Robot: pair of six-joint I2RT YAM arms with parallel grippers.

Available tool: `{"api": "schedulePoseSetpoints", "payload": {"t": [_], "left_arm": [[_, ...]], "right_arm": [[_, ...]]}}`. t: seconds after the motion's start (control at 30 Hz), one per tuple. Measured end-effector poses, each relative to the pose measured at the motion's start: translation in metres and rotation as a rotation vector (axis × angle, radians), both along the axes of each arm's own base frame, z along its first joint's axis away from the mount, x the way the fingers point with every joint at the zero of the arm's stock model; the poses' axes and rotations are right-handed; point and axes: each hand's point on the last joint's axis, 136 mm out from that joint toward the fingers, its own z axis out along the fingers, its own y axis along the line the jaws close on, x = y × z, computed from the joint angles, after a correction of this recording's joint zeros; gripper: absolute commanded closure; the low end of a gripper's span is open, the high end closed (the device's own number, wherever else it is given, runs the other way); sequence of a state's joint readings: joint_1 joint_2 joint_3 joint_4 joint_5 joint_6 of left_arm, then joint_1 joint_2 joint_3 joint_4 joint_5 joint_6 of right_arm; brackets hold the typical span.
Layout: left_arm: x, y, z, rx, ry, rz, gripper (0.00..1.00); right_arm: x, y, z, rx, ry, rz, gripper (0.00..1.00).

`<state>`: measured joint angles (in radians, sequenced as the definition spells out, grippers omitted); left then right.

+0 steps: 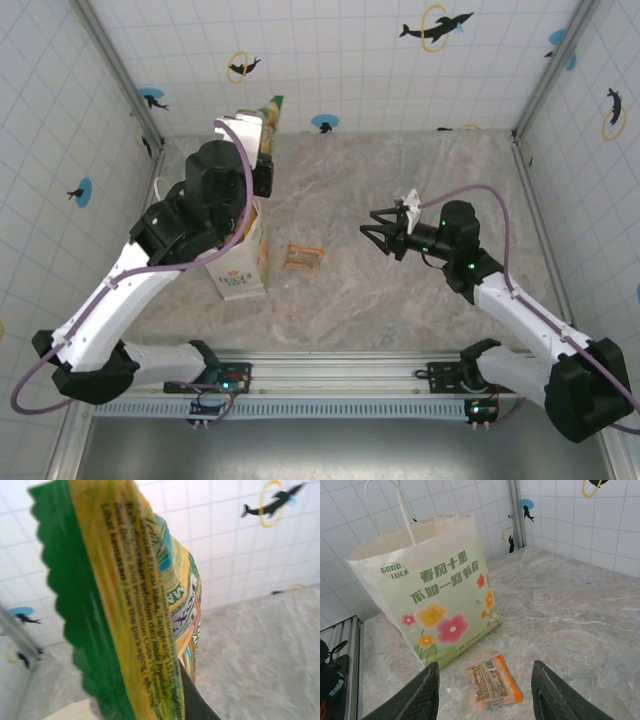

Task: Place the snacks into the paper bag

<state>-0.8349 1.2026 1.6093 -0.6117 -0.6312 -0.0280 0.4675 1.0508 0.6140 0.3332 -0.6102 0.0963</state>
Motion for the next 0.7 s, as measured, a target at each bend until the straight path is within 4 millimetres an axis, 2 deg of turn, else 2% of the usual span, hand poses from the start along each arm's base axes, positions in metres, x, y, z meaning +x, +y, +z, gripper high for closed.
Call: {"api": "schedulePoseSetpoints", "payload": {"t": [0.13,0.3,0.47,0.7], "left_arm": [[-0.007,0.029,0.0,0.018,-0.06,0.101,1.0],[-0.012,0.052,0.008,0.009,-0.114,0.193,1.0],[-0.009,0.065,0.008,0.036,-0.114,0.288,1.0],[-0.01,0.073,-0.001,0.048,-0.03,0.35,1.0]], "right_arm": [[0.001,0.003,-0.009,-0.014,0.016,0.0,0.5],[0.001,0.008,-0.02,-0.031,0.039,0.012,0.5],[-0.002,0.016,-0.029,-0.045,0.062,0.034,0.5],[-0.002,0.019,-0.035,-0.059,0.071,0.044,0.5]]}}
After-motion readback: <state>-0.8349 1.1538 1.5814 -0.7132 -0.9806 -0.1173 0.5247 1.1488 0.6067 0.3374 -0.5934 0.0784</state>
